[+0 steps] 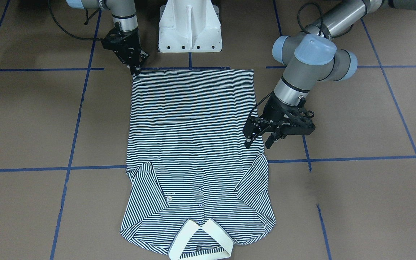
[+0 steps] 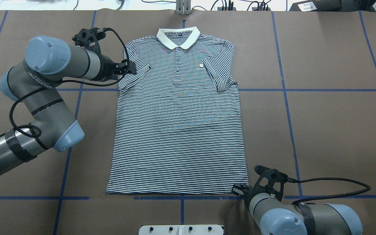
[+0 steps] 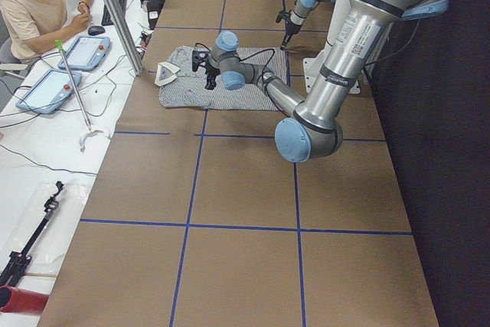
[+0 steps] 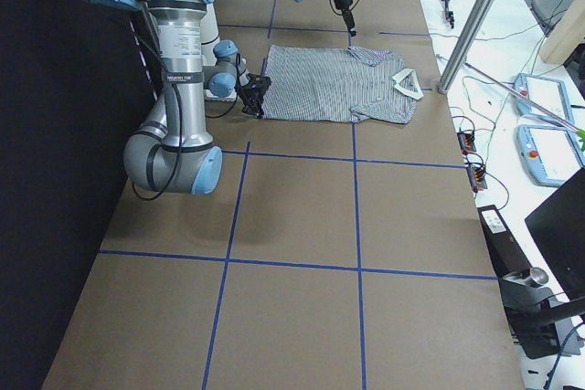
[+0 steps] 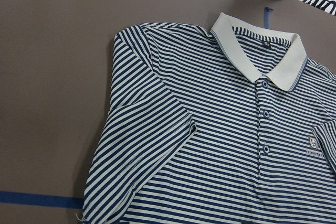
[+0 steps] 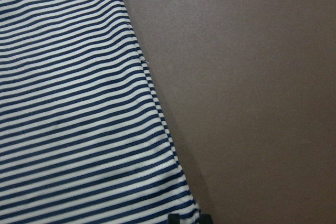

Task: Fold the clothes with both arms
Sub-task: 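Move the right gripper down to the hem corner nearest it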

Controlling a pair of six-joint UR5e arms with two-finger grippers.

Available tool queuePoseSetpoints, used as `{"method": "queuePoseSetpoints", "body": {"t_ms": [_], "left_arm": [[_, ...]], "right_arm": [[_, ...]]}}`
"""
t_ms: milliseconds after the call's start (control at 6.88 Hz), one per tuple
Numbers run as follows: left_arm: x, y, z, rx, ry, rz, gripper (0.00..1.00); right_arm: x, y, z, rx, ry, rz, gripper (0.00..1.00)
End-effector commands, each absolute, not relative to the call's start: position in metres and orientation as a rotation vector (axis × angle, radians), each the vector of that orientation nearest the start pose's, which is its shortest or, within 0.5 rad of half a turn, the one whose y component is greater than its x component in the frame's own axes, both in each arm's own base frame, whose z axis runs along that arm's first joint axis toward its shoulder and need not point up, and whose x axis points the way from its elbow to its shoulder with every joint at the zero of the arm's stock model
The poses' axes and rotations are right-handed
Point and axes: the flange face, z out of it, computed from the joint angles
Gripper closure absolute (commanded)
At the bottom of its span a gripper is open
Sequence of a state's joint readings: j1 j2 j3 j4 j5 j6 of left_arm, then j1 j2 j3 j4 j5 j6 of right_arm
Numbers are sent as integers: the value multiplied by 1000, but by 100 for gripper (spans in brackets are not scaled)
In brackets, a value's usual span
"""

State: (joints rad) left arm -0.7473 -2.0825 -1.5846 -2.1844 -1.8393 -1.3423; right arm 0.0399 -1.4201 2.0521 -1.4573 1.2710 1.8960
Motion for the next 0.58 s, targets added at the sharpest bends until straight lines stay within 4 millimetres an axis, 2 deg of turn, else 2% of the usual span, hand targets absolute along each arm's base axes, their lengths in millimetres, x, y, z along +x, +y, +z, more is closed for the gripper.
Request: {"method": "queuePoseSetpoints", "body": {"t_ms": [0, 145, 291, 436], "left_arm": [[423, -538, 286, 321, 1116, -306, 23], [423, -538, 286, 320, 1116, -308, 23], [429, -533, 285, 304, 1123, -319, 23], [433, -519, 271, 283, 1151, -399, 23]], "right_arm": [[-511, -183, 353, 179, -780, 457, 100], [-511, -183, 353, 179, -781, 456, 100], [-505, -185, 342, 174, -803, 460, 100], [-488, -186, 317, 147, -857, 461, 100]]}}
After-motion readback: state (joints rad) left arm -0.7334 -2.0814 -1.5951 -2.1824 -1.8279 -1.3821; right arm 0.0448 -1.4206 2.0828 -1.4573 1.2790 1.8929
